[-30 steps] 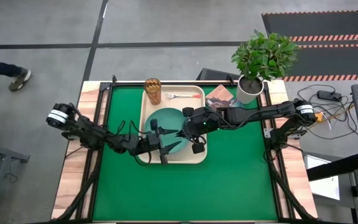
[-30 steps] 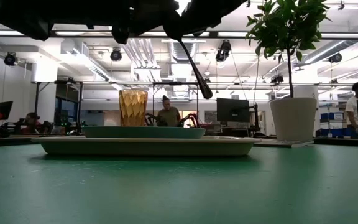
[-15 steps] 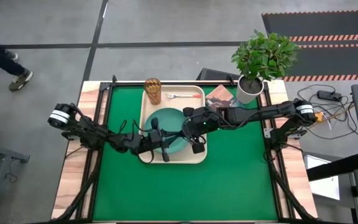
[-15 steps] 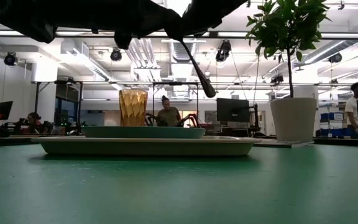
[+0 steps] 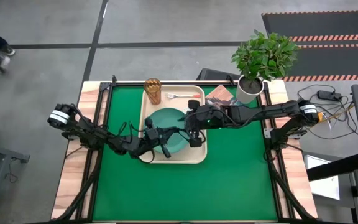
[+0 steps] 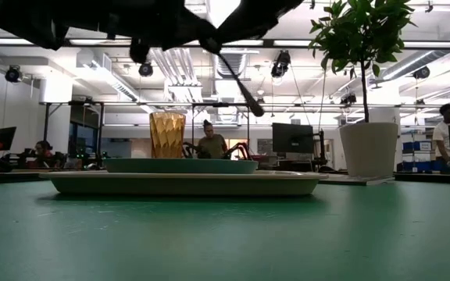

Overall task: Pick and place plate/cup/fork/spoon on tray
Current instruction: Put the black spoon on the white tray to the top right of the green plate

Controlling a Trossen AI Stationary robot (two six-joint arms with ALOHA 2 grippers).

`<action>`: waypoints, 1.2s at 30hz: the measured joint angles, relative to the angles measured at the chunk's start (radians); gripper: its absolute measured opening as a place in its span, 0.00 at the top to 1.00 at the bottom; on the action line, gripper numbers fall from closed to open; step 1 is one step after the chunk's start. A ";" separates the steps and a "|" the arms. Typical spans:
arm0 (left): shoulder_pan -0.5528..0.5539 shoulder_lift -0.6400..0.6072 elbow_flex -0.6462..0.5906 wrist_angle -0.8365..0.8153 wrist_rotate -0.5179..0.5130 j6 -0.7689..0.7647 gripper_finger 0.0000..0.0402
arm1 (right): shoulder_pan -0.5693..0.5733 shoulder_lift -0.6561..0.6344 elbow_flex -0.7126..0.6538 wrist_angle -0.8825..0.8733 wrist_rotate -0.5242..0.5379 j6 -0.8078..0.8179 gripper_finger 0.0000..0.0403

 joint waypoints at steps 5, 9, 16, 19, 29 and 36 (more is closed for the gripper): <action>-0.014 -0.001 0.000 0.052 -0.188 0.001 1.00 | 0.000 -0.058 0.000 -0.013 0.083 0.017 0.58; -0.014 -0.001 -0.001 0.141 -0.264 0.002 1.00 | 0.002 -0.074 -0.012 -0.022 0.085 0.052 0.59; -0.014 -0.002 -0.001 0.237 -0.264 0.002 1.00 | 0.009 -0.032 -0.051 0.006 0.117 0.097 0.63; -0.013 -0.002 -0.001 0.239 -0.267 0.003 1.00 | 0.009 -0.011 -0.064 0.030 0.152 0.097 0.64; 0.001 -0.004 0.001 0.298 -0.291 0.003 1.00 | 0.009 0.043 -0.065 0.095 0.223 0.090 0.71; 0.003 -0.004 0.000 0.309 -0.294 0.005 1.00 | 0.009 0.050 -0.065 0.101 0.242 0.076 0.87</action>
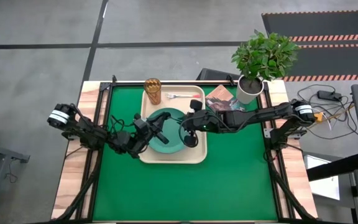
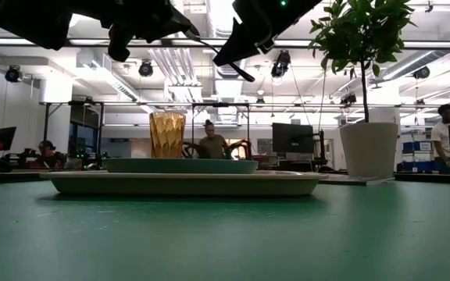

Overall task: Pick and place plate/cup/fork/spoon on tray
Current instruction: Put the black spoon on the white tray to the top right of the green plate

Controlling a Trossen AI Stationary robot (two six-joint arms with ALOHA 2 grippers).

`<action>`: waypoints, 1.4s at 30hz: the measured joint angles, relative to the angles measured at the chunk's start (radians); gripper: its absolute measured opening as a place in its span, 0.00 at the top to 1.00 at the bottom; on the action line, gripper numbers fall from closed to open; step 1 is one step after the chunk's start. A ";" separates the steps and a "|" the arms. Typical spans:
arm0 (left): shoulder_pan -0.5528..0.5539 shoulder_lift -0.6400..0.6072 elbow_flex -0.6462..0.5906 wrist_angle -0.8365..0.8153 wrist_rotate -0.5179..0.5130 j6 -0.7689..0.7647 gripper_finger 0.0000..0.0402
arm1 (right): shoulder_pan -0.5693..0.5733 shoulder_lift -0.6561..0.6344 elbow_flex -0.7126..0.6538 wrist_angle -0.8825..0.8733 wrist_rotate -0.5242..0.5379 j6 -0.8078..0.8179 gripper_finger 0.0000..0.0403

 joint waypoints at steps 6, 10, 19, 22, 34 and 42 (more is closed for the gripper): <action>0.000 0.000 -0.003 -0.009 0.003 0.009 1.00 | 0.000 -0.001 0.004 -0.018 -0.004 -0.003 0.97; -0.002 0.000 -0.006 -0.011 0.008 0.007 0.97 | -0.002 -0.003 0.006 -0.034 -0.004 -0.002 0.97; -0.002 0.000 -0.006 -0.010 0.010 0.036 0.76 | -0.004 -0.008 0.006 -0.075 -0.011 -0.006 0.97; -0.012 -0.008 -0.008 -0.011 0.010 0.076 0.70 | -0.013 -0.009 0.014 -0.106 -0.030 -0.006 0.97; -0.103 -0.142 -0.074 -0.011 0.004 0.243 0.61 | -0.117 -0.011 0.165 -0.401 -0.130 0.052 0.97; -0.140 -0.228 -0.074 -0.010 0.004 0.484 0.61 | -0.177 0.061 0.353 -0.559 -0.145 0.020 0.97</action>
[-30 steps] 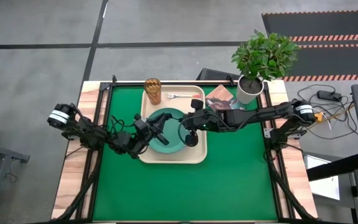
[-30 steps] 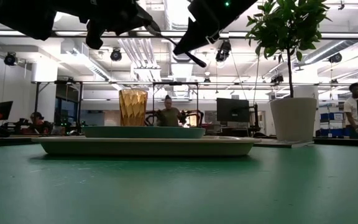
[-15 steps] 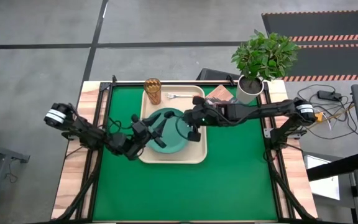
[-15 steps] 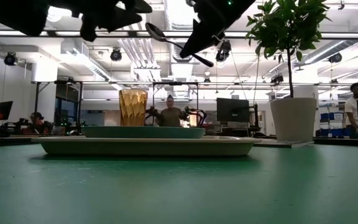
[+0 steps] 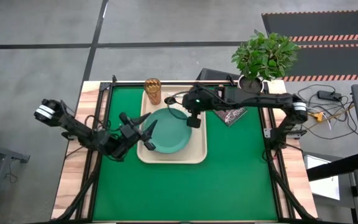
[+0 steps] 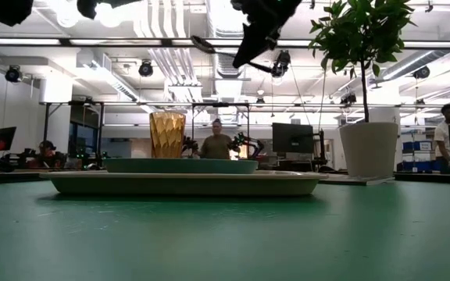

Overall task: Pick and place plate/cup/fork/spoon on tray
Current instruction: Put the black spoon on the white tray to the top right of the green plate

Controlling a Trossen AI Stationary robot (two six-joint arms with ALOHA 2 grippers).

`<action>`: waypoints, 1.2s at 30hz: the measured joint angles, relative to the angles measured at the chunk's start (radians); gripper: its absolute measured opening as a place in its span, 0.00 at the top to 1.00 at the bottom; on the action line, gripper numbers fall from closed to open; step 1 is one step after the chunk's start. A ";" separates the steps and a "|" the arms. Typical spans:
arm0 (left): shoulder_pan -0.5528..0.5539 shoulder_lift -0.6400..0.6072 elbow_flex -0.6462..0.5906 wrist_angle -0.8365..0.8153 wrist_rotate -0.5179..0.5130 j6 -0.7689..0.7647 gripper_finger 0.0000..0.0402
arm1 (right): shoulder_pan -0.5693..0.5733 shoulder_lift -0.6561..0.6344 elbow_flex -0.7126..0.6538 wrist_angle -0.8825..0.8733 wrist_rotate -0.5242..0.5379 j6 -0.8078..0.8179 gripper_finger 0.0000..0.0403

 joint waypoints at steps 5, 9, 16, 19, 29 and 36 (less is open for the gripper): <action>-0.002 -0.048 -0.004 0.001 0.000 0.100 0.61 | -0.049 0.131 0.186 -0.142 -0.089 -0.056 0.97; -0.004 -0.094 -0.019 0.001 0.000 0.136 0.61 | -0.102 0.234 0.343 -0.288 -0.148 -0.089 0.97; -0.007 -0.165 -0.081 0.001 -0.001 0.143 0.61 | -0.209 0.352 0.476 -0.406 -0.323 -0.106 0.97; -0.007 -0.184 -0.101 0.001 -0.001 0.139 0.61 | -0.249 0.378 0.478 -0.409 -0.412 -0.123 0.97; -0.007 -0.218 -0.130 0.001 0.000 0.118 0.61 | -0.336 0.478 0.458 -0.450 -0.442 -0.224 0.97; -0.007 -0.219 -0.130 0.002 0.000 0.118 0.61 | -0.396 0.566 0.458 -0.466 -0.443 -0.286 0.97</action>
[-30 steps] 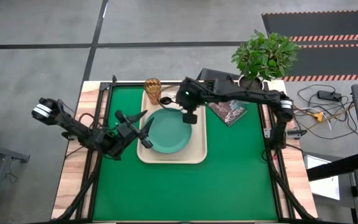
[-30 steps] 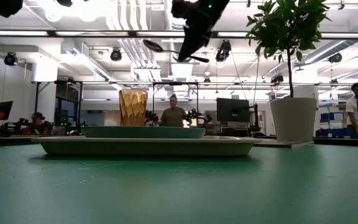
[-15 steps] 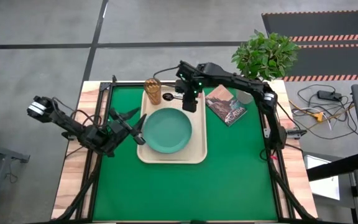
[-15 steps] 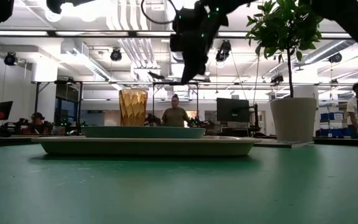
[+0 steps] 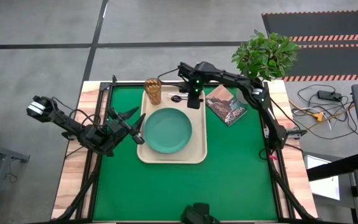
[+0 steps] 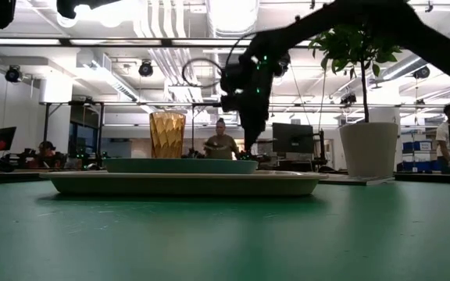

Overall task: Pick and place plate/cup/fork/spoon on tray
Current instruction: Put the black spoon on the white tray to the top right of the green plate

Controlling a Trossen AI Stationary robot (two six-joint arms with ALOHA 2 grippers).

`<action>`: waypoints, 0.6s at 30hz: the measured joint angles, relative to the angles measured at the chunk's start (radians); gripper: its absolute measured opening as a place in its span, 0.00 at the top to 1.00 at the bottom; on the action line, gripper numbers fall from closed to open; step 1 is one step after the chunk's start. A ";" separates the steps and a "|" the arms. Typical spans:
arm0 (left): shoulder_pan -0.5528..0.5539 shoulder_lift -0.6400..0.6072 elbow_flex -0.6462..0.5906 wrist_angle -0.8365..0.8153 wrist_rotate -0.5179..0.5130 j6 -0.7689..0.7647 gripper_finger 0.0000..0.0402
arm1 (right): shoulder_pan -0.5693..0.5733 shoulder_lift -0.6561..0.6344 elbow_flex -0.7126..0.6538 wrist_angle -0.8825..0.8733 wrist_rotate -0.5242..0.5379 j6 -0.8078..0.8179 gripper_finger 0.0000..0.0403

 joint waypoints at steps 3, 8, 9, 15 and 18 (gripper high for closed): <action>0.000 0.000 0.000 0.000 0.000 0.000 0.61 | -0.017 0.026 -0.002 -0.003 0.000 -0.011 0.97; 0.000 0.000 0.000 0.000 0.000 0.000 0.61 | -0.026 0.065 -0.003 0.009 -0.001 -0.020 0.97; 0.000 0.000 0.000 0.000 0.000 0.000 0.61 | -0.026 0.071 -0.003 0.018 -0.001 -0.023 0.97; 0.001 0.000 0.000 0.000 0.000 0.000 0.61 | -0.025 0.109 -0.003 0.055 0.000 -0.035 0.97; 0.001 0.000 0.000 -0.001 0.000 0.000 0.61 | -0.025 0.116 -0.003 0.079 0.000 -0.029 0.97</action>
